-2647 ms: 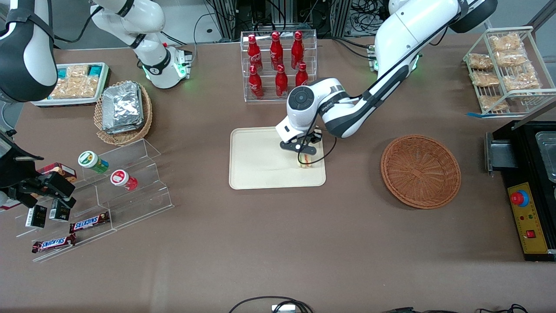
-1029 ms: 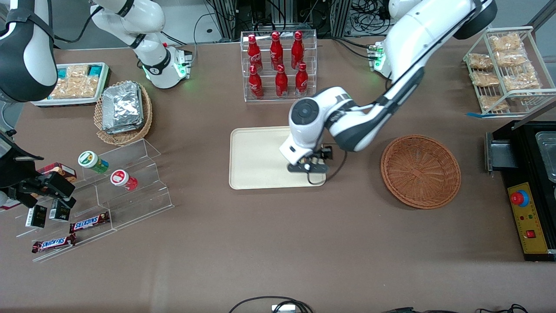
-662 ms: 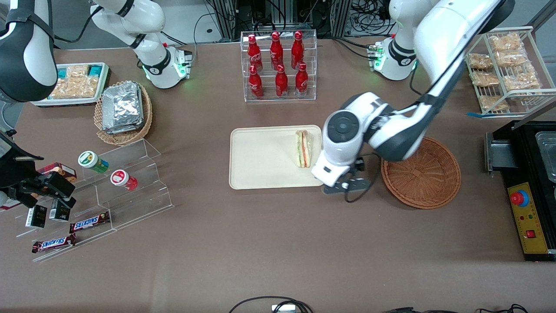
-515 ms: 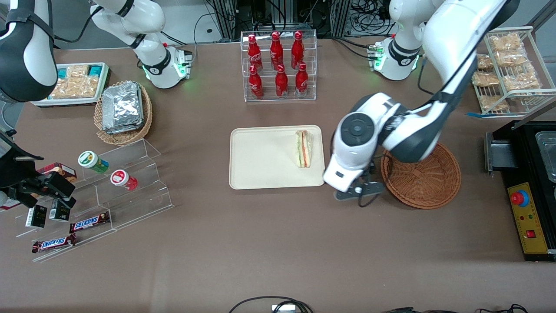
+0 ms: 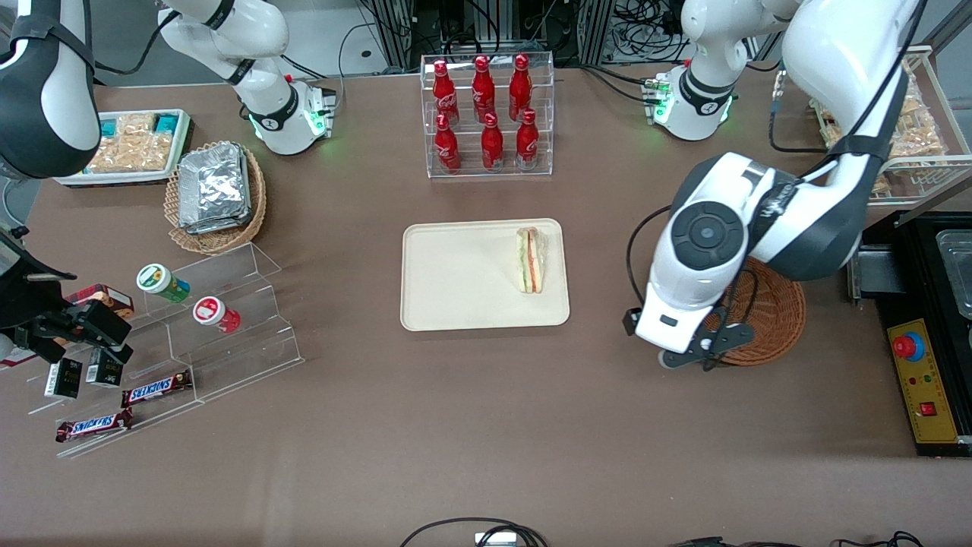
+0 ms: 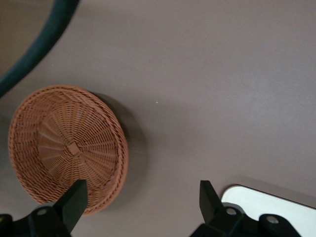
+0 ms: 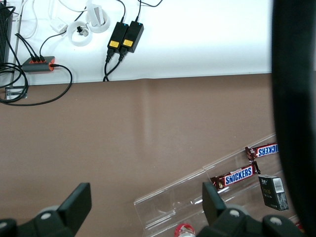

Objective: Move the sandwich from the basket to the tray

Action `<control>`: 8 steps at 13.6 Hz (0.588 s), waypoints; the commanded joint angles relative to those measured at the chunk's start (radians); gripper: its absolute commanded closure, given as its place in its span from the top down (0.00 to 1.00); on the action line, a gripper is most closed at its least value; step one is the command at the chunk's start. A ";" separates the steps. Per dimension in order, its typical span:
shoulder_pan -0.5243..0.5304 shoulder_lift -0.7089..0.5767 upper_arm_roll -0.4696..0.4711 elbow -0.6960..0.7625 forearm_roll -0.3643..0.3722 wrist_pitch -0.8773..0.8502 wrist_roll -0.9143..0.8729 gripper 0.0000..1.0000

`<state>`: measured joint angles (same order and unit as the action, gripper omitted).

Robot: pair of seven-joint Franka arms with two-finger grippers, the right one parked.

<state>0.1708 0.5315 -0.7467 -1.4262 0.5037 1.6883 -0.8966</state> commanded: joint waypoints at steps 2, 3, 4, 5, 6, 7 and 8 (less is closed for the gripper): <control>-0.017 -0.137 0.153 -0.040 -0.143 -0.022 0.198 1.00; -0.022 -0.169 0.196 -0.045 -0.172 -0.036 0.258 1.00; -0.031 -0.194 0.234 -0.045 -0.200 -0.059 0.315 1.00; -0.031 -0.220 0.269 -0.049 -0.226 -0.074 0.378 1.00; -0.031 -0.246 0.298 -0.056 -0.250 -0.091 0.437 1.00; -0.031 -0.283 0.344 -0.065 -0.289 -0.107 0.509 1.00; -0.033 -0.310 0.378 -0.074 -0.319 -0.119 0.569 1.00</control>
<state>0.1546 0.3106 -0.4439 -1.4410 0.2435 1.5866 -0.4320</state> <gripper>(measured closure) 0.000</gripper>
